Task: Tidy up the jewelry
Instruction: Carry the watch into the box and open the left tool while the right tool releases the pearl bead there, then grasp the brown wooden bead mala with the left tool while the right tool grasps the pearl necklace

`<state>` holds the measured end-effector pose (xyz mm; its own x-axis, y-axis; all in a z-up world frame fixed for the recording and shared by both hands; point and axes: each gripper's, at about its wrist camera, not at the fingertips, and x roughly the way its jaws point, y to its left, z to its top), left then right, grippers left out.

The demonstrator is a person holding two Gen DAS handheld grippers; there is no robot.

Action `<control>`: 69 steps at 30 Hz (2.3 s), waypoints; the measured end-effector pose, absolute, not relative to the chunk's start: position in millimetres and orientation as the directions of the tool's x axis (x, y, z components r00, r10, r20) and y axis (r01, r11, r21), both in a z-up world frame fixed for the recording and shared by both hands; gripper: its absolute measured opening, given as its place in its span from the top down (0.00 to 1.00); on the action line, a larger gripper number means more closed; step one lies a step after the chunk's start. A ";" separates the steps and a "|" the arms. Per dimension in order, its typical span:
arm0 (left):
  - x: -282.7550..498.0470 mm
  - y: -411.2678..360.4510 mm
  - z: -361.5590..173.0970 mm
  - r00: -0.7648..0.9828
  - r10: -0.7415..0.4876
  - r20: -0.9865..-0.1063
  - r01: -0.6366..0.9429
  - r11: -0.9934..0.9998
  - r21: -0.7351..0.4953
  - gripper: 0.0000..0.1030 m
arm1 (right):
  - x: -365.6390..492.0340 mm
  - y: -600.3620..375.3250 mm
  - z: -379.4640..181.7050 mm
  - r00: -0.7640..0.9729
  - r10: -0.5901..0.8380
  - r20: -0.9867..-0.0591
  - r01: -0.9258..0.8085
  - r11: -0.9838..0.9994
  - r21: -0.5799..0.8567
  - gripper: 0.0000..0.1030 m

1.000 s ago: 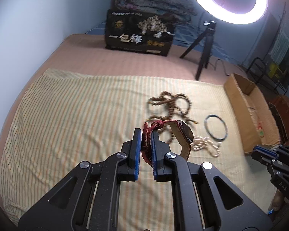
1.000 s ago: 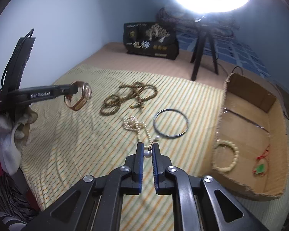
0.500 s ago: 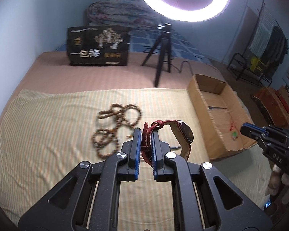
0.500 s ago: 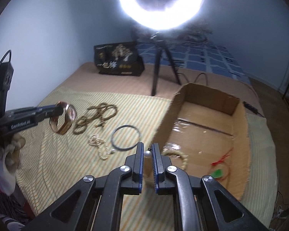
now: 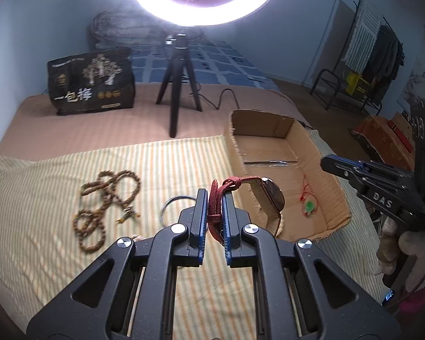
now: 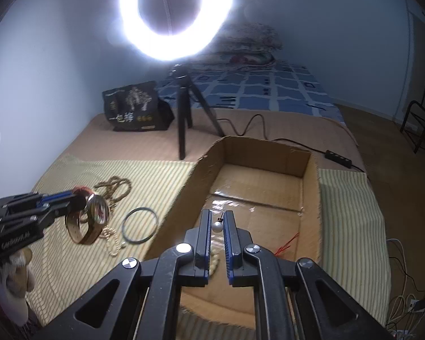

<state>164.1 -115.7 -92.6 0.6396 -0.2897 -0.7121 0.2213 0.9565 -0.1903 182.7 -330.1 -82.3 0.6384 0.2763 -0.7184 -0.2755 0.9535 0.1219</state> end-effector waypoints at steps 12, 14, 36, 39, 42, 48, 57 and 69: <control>195.6 -163.9 -103.1 0.612 -0.316 -0.725 0.259 0.946 -0.194 0.92 | 216.4 -352.6 -92.3 0.635 0.243 -0.733 -0.237 0.965 0.115 0.94; 202.2 -171.0 -106.2 0.606 -0.319 -0.729 0.263 0.945 -0.194 0.92 | 222.2 -354.9 -95.0 0.633 0.241 -0.736 -0.232 0.966 0.116 0.94; 229.9 -206.0 -142.5 0.538 -0.342 -0.770 0.287 0.934 -0.214 0.92 | 255.0 -372.8 -128.2 0.589 0.213 -0.780 -0.195 0.974 0.119 0.94; 231.0 -207.9 -144.7 0.530 -0.352 -0.771 0.295 0.930 -0.221 0.92 | 255.7 -374.2 -128.7 0.588 0.210 -0.782 -0.192 0.974 0.117 0.93; 231.3 -209.9 -146.5 0.520 -0.362 -0.774 0.305 0.925 -0.228 0.89 | 255.4 -374.8 -129.1 0.589 0.206 -0.781 -0.191 0.975 0.113 0.73; 227.3 -209.5 -143.8 0.523 -0.359 -0.773 0.312 0.925 -0.218 0.85 | 253.0 -378.0 -126.3 0.604 0.193 -0.774 -0.171 0.979 0.110 0.68; 211.1 -200.5 -124.9 0.568 -0.338 -0.751 0.317 0.931 -0.180 0.85 | 243.2 -376.6 -116.0 0.620 0.184 -0.763 -0.161 0.981 0.106 0.52; 190.3 -161.3 -105.9 0.607 -0.308 -0.732 0.313 0.940 -0.135 0.85 | 212.3 -357.6 -88.6 0.667 0.189 -0.720 -0.171 0.980 0.098 0.14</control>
